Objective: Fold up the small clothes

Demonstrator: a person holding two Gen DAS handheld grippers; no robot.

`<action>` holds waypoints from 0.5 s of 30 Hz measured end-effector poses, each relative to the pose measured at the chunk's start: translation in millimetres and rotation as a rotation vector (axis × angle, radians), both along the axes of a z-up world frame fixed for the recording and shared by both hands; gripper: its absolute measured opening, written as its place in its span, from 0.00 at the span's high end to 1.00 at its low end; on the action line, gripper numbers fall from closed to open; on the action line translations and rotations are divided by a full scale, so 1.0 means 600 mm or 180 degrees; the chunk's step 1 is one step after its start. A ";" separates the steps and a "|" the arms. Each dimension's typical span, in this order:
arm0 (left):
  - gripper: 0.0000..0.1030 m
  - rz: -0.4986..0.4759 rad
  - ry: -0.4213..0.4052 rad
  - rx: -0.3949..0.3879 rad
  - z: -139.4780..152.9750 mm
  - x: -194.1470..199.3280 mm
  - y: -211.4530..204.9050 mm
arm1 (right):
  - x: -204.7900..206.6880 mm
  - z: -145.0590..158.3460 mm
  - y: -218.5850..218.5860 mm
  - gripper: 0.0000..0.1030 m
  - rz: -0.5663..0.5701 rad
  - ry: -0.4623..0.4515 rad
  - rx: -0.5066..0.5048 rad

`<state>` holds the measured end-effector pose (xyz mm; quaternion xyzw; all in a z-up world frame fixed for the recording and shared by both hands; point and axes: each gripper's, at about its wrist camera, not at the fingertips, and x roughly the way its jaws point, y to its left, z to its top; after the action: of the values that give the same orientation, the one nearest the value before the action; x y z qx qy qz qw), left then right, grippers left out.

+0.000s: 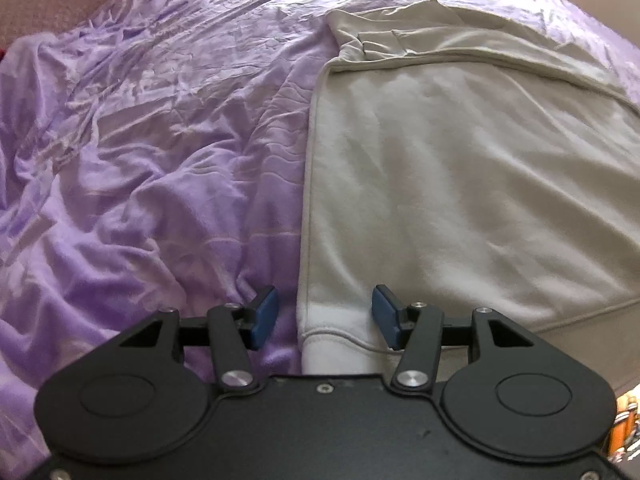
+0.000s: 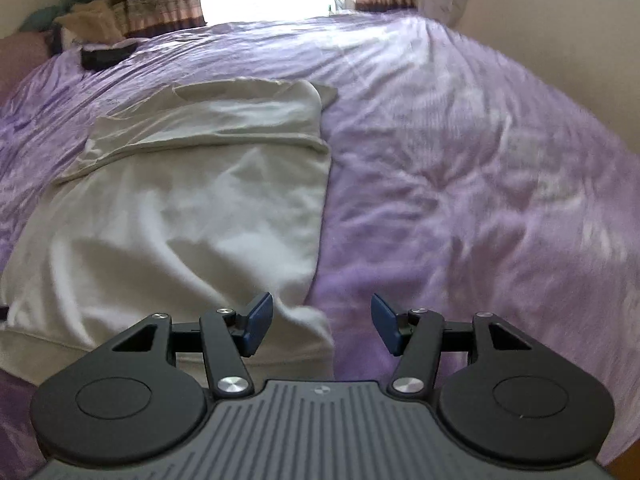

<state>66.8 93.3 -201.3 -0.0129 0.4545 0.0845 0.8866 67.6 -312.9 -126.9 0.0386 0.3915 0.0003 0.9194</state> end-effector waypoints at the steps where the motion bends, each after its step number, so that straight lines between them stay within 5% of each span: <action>1: 0.48 0.0021 0.0006 -0.0051 0.000 0.000 0.004 | -0.001 -0.006 -0.004 0.35 -0.0014 0.0014 0.0089; 15: 0.46 0.0052 0.0137 -0.0059 -0.008 0.001 0.002 | 0.002 -0.042 -0.006 0.33 -0.0057 0.0297 0.0136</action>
<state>67.2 94.5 -206.2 -0.0230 0.4741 0.0878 0.8758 69.0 -316.5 -152.3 0.0617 0.4336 -0.0013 0.8990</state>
